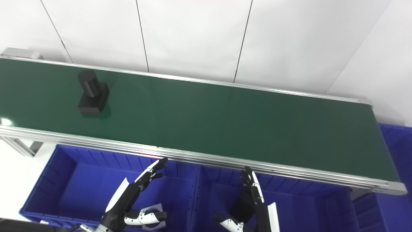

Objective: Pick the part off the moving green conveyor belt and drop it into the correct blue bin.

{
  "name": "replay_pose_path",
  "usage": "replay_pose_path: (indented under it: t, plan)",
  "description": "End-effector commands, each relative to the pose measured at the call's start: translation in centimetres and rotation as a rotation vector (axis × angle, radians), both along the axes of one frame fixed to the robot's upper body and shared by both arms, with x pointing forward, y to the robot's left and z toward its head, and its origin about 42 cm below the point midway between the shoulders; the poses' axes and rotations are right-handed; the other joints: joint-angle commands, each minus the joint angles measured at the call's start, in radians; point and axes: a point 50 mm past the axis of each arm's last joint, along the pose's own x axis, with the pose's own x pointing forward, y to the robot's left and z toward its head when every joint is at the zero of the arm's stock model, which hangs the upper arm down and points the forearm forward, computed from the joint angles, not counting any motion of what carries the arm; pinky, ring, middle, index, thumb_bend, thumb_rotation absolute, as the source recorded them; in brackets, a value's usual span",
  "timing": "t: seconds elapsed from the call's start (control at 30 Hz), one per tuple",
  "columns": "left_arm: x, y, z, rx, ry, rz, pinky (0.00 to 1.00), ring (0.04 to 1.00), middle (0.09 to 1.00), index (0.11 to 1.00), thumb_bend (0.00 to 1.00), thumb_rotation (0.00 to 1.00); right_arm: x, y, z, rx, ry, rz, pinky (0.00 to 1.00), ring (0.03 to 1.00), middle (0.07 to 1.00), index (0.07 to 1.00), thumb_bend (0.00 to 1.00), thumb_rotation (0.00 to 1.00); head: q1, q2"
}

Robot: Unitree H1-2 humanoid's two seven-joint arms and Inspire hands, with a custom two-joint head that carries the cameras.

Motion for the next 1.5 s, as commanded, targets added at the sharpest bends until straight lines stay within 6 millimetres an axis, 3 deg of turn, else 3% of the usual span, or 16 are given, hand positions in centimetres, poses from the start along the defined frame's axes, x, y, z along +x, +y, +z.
replay_pose_path:
  t: [0.0,0.17,0.33,0.53,0.8,1.3,1.47]
  plan:
    - [0.6,-0.4,0.7,-0.032,-0.052,0.006,0.88,0.945,0.965,0.924,0.77,0.53,0.2,-0.2,0.8,0.013,-0.074,0.004,0.83,0.876,0.912,0.955,0.75,0.5,0.014,-0.003]
    - [0.4,-1.2,0.4,-0.036,-0.041,-0.009,0.87,0.942,0.962,0.921,0.77,0.52,0.2,-0.9,1.2,0.021,-0.082,0.003,0.86,0.895,0.927,0.975,0.71,0.51,0.132,-0.043]
    - [0.4,-1.8,0.0,-0.007,-0.056,-0.006,0.84,0.922,0.952,0.912,0.79,0.55,0.3,-1.2,1.4,0.037,-0.091,-0.001,0.92,0.929,0.957,0.999,0.67,0.55,0.175,-0.077]
    - [0.5,-2.3,-0.5,0.003,-0.061,0.002,0.83,0.902,0.936,0.894,0.81,0.51,1.6,-1.4,2.7,0.071,-0.139,0.008,0.96,0.957,0.976,1.0,0.7,0.57,0.222,-0.144]
    - [0.6,-2.3,-0.9,0.016,-0.065,0.007,0.83,0.893,0.922,0.877,0.84,0.5,4.2,-1.5,5.5,0.074,-0.253,0.064,0.99,0.958,0.988,1.0,0.67,0.52,0.223,-0.167]
    - [0.6,-2.2,-1.6,0.036,-0.064,0.016,0.8,0.875,0.901,0.859,0.83,0.47,11.5,-0.2,10.4,-0.031,-0.448,0.158,1.0,1.0,1.0,1.0,0.8,0.71,0.206,-0.218]
    - [0.7,-2.4,-1.8,0.045,-0.074,0.017,0.79,0.867,0.898,0.851,0.84,0.47,14.5,0.4,11.6,-0.133,-0.413,0.162,0.88,0.919,0.934,0.96,0.81,0.76,0.195,-0.229]
